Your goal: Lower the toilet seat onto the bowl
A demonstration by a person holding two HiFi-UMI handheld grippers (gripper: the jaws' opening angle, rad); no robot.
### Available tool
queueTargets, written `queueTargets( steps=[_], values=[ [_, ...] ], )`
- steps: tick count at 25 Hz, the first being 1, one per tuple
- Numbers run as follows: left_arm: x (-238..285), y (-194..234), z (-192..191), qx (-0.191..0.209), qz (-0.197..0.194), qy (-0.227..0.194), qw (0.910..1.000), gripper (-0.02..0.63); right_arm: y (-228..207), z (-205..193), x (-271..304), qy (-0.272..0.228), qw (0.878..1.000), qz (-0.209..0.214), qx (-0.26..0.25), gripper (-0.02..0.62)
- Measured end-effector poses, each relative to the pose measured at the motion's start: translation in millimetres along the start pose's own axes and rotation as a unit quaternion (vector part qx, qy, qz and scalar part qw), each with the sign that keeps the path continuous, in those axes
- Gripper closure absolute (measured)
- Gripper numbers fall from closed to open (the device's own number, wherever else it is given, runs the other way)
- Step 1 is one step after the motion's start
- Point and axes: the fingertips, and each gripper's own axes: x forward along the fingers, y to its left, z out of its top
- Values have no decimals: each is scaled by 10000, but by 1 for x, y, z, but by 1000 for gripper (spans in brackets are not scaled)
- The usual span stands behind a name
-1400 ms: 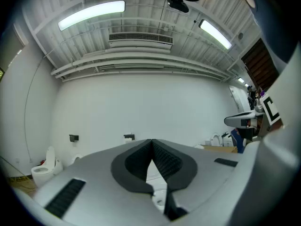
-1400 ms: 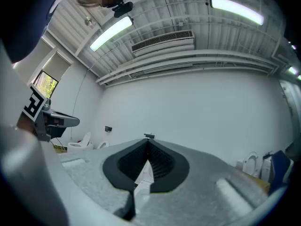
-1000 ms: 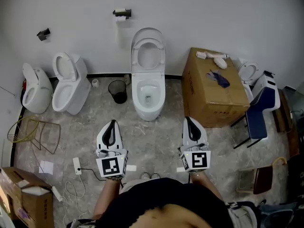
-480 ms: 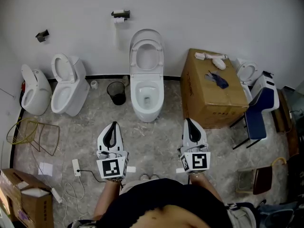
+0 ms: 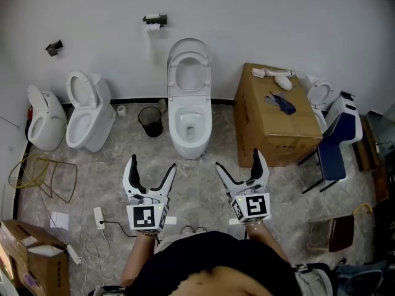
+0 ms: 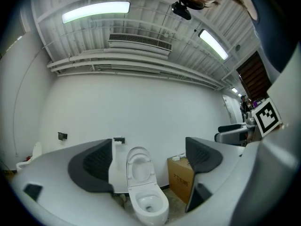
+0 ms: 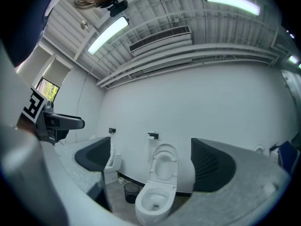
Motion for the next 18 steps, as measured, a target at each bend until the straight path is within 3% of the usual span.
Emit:
queueTargets(
  steps=[3,4,7,12,18],
  values=[
    [4,-8,-4,-38,-188,35,9998,67,2,-6,3,94,9998,81,137,14],
    [5,-11,-6,-145,-300,61,9994,34,1,-7,2,118,9999,66,79,12],
    [6,-15,-20,-258,-427,257,9984,28,-6,-7,1,144,9998,-17,-119,12],
    [5,-11,-21,-88,-184,357,9992,28,-32,-9,-4,174,9996,-168,117,12],
    [9,-6,-26,-76,65,389,9992,28,-34,-13,3,213,9995,103,-196,12]
  ],
)
